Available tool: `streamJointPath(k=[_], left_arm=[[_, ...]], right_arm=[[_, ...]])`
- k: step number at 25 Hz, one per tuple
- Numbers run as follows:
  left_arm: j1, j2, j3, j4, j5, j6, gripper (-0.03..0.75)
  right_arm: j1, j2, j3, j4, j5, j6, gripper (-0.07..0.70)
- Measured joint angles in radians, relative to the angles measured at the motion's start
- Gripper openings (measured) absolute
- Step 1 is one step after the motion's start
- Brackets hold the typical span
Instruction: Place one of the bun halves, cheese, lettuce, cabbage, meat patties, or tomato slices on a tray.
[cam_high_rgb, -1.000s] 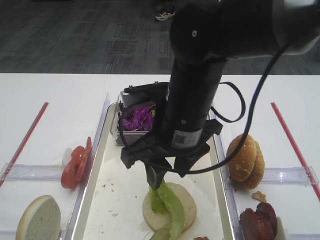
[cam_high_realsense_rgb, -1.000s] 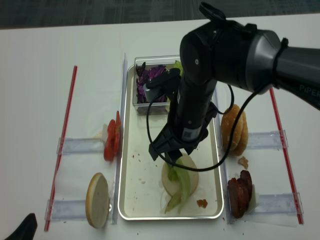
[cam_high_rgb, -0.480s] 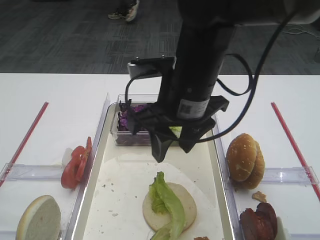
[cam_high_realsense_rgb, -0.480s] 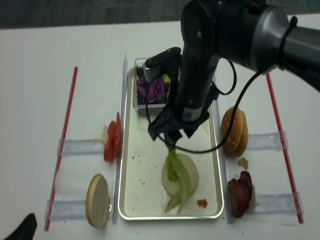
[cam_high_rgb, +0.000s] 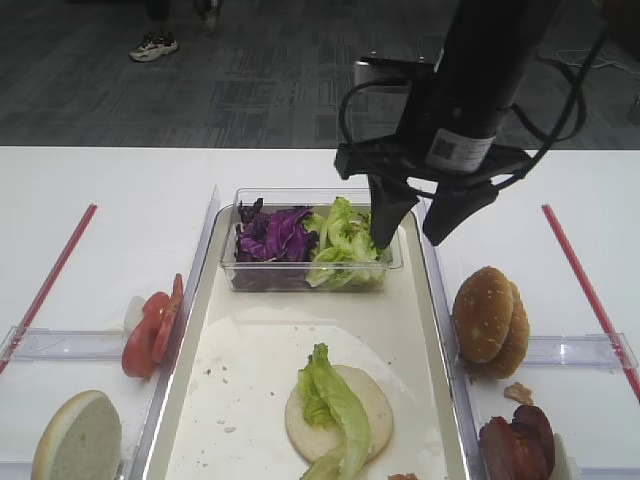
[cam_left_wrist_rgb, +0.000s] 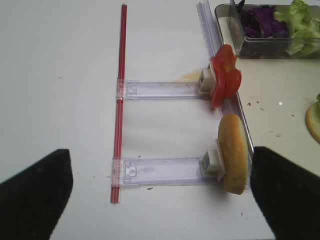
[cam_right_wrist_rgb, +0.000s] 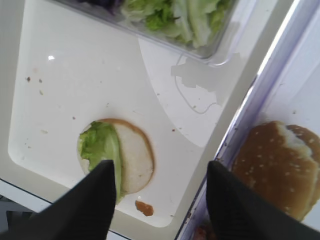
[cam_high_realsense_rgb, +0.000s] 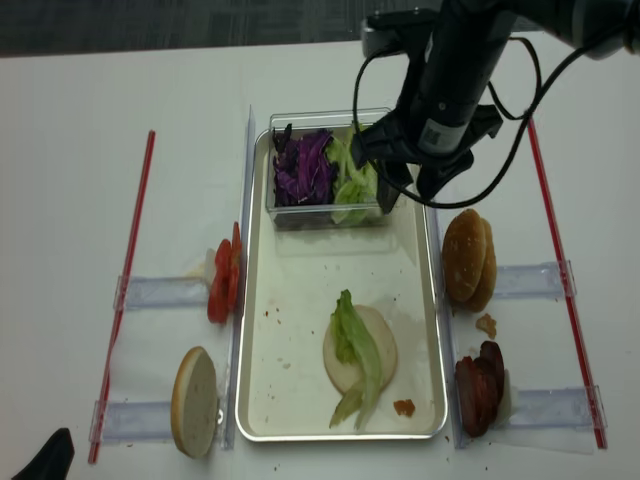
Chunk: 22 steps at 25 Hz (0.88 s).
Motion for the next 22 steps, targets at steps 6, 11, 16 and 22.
streamJointPath(k=[6, 11, 16, 22], left_arm=[[0.0, 0.0, 0.0, 0.0, 0.0, 0.0, 0.671], [0.0, 0.0, 0.0, 0.0, 0.0, 0.0, 0.671], [0.0, 0.0, 0.0, 0.0, 0.0, 0.0, 0.671], [0.0, 0.0, 0.0, 0.0, 0.0, 0.0, 0.671]], right_arm=[[-0.101, 0.0, -0.002, -0.005, 0.0, 0.0, 0.453], [-0.175, 0.0, -0.002, -0.012, 0.0, -0.02, 0.453], [-0.244, 0.0, -0.002, -0.02, 0.0, -0.02, 0.453], [-0.314, 0.0, -0.002, -0.073, 0.0, -0.033, 0.453]])
